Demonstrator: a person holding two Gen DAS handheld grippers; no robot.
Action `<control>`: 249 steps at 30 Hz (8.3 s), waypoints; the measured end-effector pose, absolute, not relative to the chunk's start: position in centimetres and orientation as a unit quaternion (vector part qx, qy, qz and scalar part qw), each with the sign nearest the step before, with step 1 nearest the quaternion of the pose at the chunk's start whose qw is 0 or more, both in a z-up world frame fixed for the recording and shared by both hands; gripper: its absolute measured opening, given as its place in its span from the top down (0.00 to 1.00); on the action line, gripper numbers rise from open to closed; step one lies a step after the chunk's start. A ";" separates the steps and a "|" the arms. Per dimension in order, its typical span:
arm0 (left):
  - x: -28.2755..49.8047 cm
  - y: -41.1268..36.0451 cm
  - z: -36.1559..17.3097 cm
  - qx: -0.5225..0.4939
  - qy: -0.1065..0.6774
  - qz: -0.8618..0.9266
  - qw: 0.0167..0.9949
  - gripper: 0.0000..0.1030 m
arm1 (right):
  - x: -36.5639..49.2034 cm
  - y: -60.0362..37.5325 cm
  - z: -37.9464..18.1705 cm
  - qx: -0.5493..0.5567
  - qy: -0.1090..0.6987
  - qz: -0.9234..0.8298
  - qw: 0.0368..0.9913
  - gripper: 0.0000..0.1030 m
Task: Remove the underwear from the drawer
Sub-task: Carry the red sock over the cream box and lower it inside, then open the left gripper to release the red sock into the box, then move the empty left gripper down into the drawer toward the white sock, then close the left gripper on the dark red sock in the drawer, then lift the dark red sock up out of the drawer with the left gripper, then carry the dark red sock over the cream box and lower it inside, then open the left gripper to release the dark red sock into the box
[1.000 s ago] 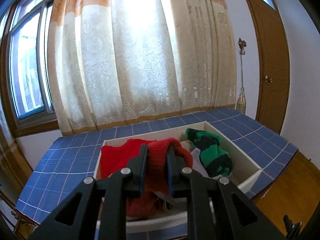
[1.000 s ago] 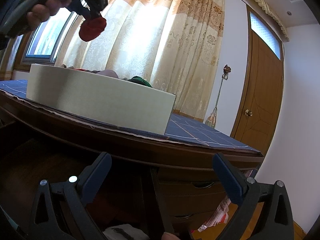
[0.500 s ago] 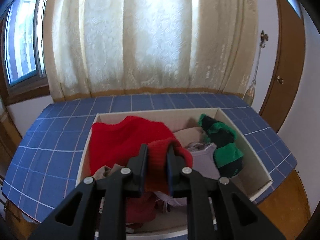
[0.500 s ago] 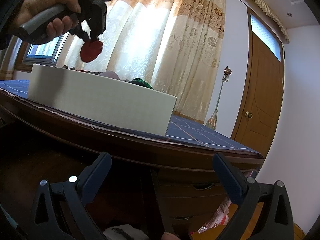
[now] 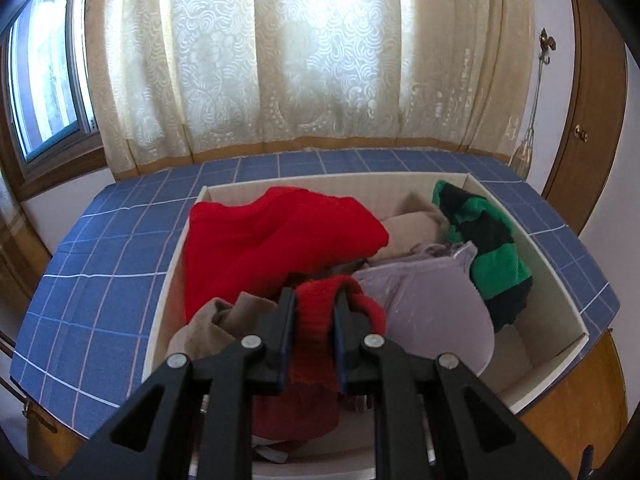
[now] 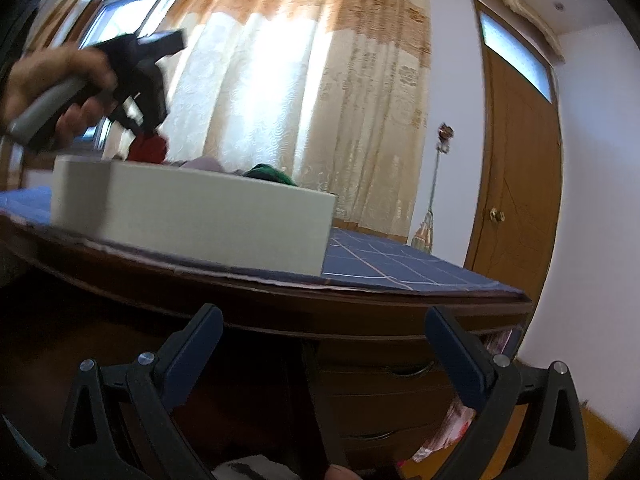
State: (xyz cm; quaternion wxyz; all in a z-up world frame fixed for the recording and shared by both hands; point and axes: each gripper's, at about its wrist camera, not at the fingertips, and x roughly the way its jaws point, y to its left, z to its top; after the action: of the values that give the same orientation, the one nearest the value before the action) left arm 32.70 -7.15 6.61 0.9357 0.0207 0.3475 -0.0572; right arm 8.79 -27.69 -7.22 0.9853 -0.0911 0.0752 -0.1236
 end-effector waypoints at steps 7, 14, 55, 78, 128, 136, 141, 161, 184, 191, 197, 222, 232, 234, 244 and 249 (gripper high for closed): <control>32.7 -7.1 6.0 0.033 0.347 -0.057 0.936 0.85 | 8.4 -31.1 -6.3 0.009 0.069 -0.129 0.989 0.01; 32.0 -6.8 5.4 0.043 0.340 -0.055 0.938 0.78 | 8.6 -32.2 -6.1 0.044 0.072 -0.132 0.988 0.01; 19.5 -16.9 -11.5 0.125 0.488 -0.183 0.844 0.26 | 9.0 -31.5 -6.2 -0.011 0.074 -0.251 0.965 0.01; 22.1 -22.3 -15.7 0.160 0.555 -0.227 0.784 0.38 | 8.6 -31.4 -6.2 -0.009 0.067 -0.240 0.969 0.01; 19.5 -13.4 -11.4 0.083 0.458 -0.177 0.867 0.75 | 8.5 -30.7 -6.4 -0.032 0.060 -0.232 0.970 0.01; 18.7 -12.3 -11.0 0.057 0.443 -0.169 0.878 0.75 | 8.5 -30.5 -6.4 -0.035 0.060 -0.232 0.970 0.01; 18.0 -10.2 -10.1 0.039 0.424 -0.160 0.891 0.75 | 8.6 -30.4 -6.4 -0.037 0.060 -0.232 0.970 0.01; 15.6 -8.1 -4.6 0.012 0.352 -0.142 0.925 0.75 | 8.5 -30.2 -6.4 -0.042 0.060 -0.232 0.970 0.01; 14.6 -7.2 -1.0 -0.012 0.283 -0.124 0.951 0.75 | 8.5 -30.0 -6.4 -0.044 0.058 -0.231 0.970 0.01; 14.7 -7.3 0.2 -0.006 0.263 -0.121 0.957 0.75 | 8.5 -30.0 -6.4 -0.044 0.058 -0.230 0.970 0.01; 14.7 -7.6 1.8 0.004 0.245 -0.122 0.962 0.75 | 8.5 -29.8 -6.3 -0.045 0.057 -0.229 0.971 0.01; 21.3 -10.7 11.5 0.051 0.174 -0.114 0.977 0.75 | 8.5 -29.6 -6.4 -0.050 0.053 -0.226 0.971 0.01; 27.4 -11.9 13.0 0.053 0.217 -0.110 0.969 0.75 | 8.5 -29.7 -6.4 -0.050 0.051 -0.224 0.972 0.01; 28.5 -11.9 12.9 0.053 0.229 -0.105 0.966 0.75 | 8.4 -29.7 -6.4 -0.050 0.051 -0.222 0.972 0.01; 29.9 -8.7 11.7 0.051 0.275 -0.076 0.957 0.75 | 8.4 -29.7 -6.4 -0.052 0.048 -0.220 0.973 0.01; 29.2 -7.0 10.1 0.050 0.297 -0.068 0.951 0.75 | 8.5 -29.6 -6.4 -0.054 0.050 -0.220 0.973 0.01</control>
State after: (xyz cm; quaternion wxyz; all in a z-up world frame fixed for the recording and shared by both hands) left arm 29.20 -7.03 10.11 0.9512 0.0504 0.2967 -0.0682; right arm 8.47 -29.62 -6.42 0.9727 -0.0539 0.0496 -0.2202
